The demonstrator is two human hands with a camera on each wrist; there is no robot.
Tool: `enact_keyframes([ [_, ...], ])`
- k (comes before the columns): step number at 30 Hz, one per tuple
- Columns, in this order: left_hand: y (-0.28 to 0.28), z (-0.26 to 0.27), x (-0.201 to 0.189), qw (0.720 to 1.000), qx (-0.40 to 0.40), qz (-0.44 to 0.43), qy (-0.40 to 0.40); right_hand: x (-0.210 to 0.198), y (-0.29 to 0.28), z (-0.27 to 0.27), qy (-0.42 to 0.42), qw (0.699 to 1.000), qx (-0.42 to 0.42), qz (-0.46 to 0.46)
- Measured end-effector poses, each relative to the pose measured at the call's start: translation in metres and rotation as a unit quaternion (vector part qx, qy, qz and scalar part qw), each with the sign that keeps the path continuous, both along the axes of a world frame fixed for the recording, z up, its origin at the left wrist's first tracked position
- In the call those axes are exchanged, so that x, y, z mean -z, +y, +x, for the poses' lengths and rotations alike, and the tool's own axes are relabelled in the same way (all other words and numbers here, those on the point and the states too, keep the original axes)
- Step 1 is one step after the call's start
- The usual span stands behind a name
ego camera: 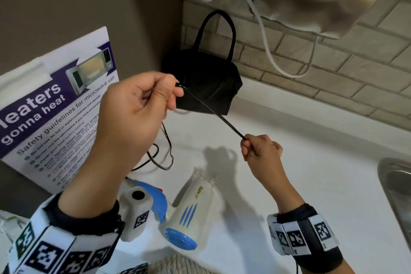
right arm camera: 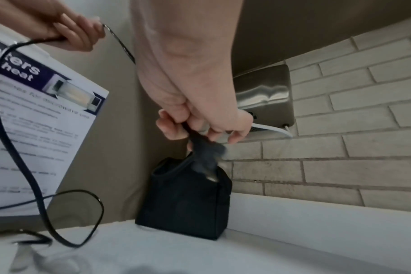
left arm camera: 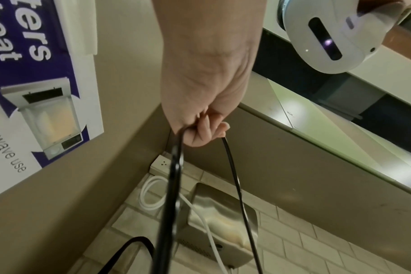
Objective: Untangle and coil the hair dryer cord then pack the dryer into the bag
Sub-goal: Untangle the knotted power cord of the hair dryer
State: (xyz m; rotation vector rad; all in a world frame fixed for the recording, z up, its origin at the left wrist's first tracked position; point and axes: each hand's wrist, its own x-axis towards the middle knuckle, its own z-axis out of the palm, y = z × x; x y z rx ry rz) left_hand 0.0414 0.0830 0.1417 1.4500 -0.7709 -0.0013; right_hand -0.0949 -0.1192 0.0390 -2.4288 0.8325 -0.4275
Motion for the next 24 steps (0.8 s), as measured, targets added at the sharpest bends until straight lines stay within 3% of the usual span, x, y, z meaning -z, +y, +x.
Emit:
enact_keyframes([
  [7, -0.009, 0.002, 0.002, 1.0, -0.009, -0.002, 0.026, 0.029, -0.016, 0.004, 0.016, 0.998, 0.051, 0.029],
  [11, -0.008, 0.015, 0.008, 1.0, -0.009, 0.005, 0.006, 0.038, -0.023, -0.001, -0.05, 0.995, 0.008, 0.083],
  [15, -0.011, 0.025, 0.021, 0.998, 0.021, 0.05, -0.01, 0.048, -0.039, -0.008, -0.052, 0.994, 0.051, 0.081],
  [18, -0.016, 0.031, 0.039, 0.989, 0.045, 0.129, -0.053, 0.056, -0.058, -0.019, -0.058, 0.985, 0.129, 0.098],
  [21, -0.027, 0.038, 0.066, 0.949, 0.009, 0.275, -0.156, 0.057, -0.073, -0.033, -0.05, 0.967, 0.203, 0.144],
  [24, -0.04, 0.053, 0.093, 0.93, 0.044, 0.33, -0.159, 0.059, -0.084, -0.046, -0.02, 0.955, 0.244, 0.169],
])
